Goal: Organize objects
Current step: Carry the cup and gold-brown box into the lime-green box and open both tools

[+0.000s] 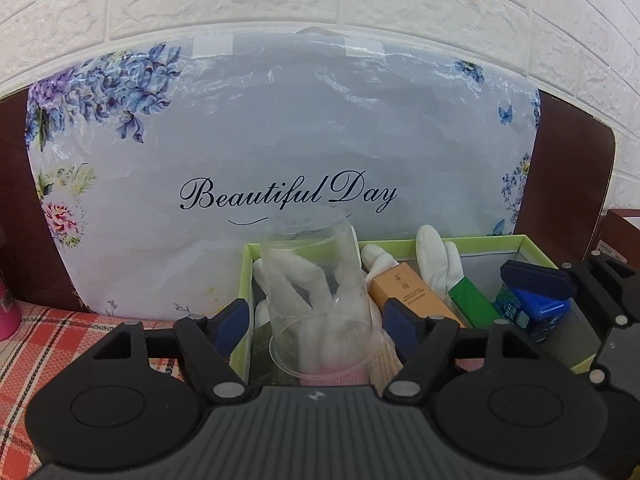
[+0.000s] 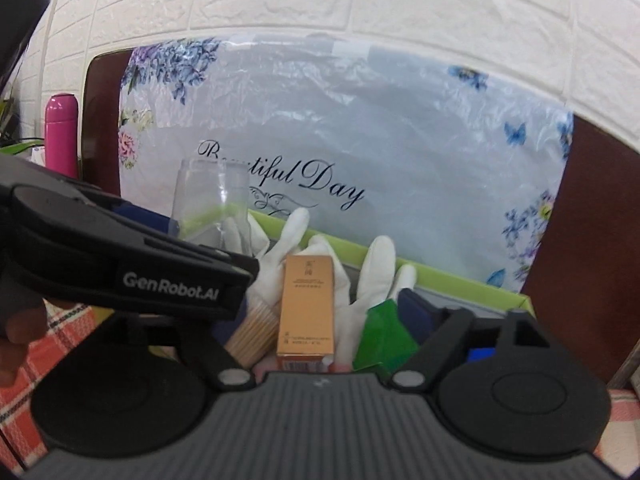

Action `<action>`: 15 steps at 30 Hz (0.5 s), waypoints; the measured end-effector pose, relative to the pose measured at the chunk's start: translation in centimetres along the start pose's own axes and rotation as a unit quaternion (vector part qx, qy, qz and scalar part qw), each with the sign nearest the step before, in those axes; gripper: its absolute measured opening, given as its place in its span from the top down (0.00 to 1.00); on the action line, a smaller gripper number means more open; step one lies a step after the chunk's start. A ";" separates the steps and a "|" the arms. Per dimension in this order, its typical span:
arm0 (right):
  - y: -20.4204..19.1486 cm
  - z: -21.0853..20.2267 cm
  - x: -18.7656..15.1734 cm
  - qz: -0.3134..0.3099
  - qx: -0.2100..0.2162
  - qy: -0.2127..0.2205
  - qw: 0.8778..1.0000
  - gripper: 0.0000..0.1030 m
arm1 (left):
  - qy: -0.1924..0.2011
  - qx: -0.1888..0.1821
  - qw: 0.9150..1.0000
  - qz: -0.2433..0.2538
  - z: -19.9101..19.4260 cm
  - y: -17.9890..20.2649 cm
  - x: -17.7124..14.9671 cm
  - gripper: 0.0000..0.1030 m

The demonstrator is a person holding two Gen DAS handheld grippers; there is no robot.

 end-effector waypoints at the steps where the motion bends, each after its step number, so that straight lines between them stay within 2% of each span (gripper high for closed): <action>1: 0.0 -0.4 0.1 -0.002 0.003 0.003 1.000 0.10 | 0.003 0.003 1.000 -0.001 -0.4 0.1 0.1 0.18; 5: 0.2 -1.9 0.7 -0.001 0.003 0.014 1.000 0.04 | 0.006 0.007 1.000 -0.004 -2.1 0.5 0.1 0.17; 8: 0.3 -3.3 1.0 0.001 0.007 0.019 1.000 0.00 | 0.004 0.011 1.000 -0.014 -3.7 0.6 0.3 0.13; 15: 0.6 -7.6 1.1 0.001 -0.002 0.041 0.999 0.00 | -0.012 0.001 1.000 -0.016 -7.4 1.9 0.1 0.13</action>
Point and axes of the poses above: each gripper's, at about its wrist camera, not at the fingertips, and z roughly the way its jaws point, y to its right, x to its top, the point moved 1 cm from there along z, roughly the way its jaws point, and after that the axes turned 5 degrees about -x, right-handed, at the moved point
